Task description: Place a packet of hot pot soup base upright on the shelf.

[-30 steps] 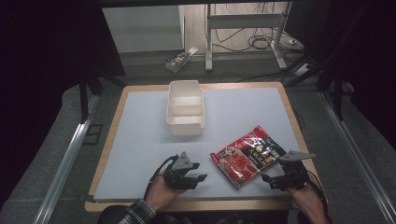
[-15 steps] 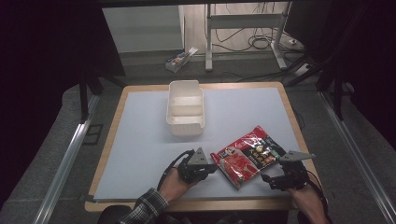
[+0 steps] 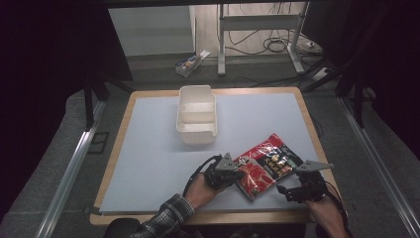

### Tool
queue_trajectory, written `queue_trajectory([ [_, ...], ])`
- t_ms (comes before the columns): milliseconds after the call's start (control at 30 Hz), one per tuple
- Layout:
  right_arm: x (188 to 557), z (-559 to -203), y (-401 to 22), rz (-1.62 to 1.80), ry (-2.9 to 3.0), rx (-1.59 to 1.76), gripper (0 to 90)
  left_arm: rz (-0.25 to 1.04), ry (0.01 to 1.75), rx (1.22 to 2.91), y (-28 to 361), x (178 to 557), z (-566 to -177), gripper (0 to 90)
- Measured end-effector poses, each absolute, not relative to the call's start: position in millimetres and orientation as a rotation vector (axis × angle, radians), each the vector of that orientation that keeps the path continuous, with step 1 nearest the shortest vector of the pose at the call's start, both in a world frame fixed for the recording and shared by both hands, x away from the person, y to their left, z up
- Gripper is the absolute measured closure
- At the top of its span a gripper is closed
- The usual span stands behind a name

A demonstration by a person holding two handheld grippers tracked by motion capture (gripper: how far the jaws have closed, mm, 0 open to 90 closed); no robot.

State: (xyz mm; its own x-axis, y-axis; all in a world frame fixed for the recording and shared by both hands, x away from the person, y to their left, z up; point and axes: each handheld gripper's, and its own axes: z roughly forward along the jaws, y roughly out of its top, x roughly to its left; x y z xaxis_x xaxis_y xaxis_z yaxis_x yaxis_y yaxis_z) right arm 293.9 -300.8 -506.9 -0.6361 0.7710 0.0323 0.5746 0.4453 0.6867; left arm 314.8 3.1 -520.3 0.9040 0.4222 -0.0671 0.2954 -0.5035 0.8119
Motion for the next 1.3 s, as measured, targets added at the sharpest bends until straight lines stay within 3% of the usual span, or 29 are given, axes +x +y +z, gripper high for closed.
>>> queue_trajectory([
  [1300, 293.2, -495.4, -304.8, 1.099, 2.418, 1.155, 3.3, 0.140, 0.574, 2.148, 9.9, 304.5, -540.2, 90.0],
])
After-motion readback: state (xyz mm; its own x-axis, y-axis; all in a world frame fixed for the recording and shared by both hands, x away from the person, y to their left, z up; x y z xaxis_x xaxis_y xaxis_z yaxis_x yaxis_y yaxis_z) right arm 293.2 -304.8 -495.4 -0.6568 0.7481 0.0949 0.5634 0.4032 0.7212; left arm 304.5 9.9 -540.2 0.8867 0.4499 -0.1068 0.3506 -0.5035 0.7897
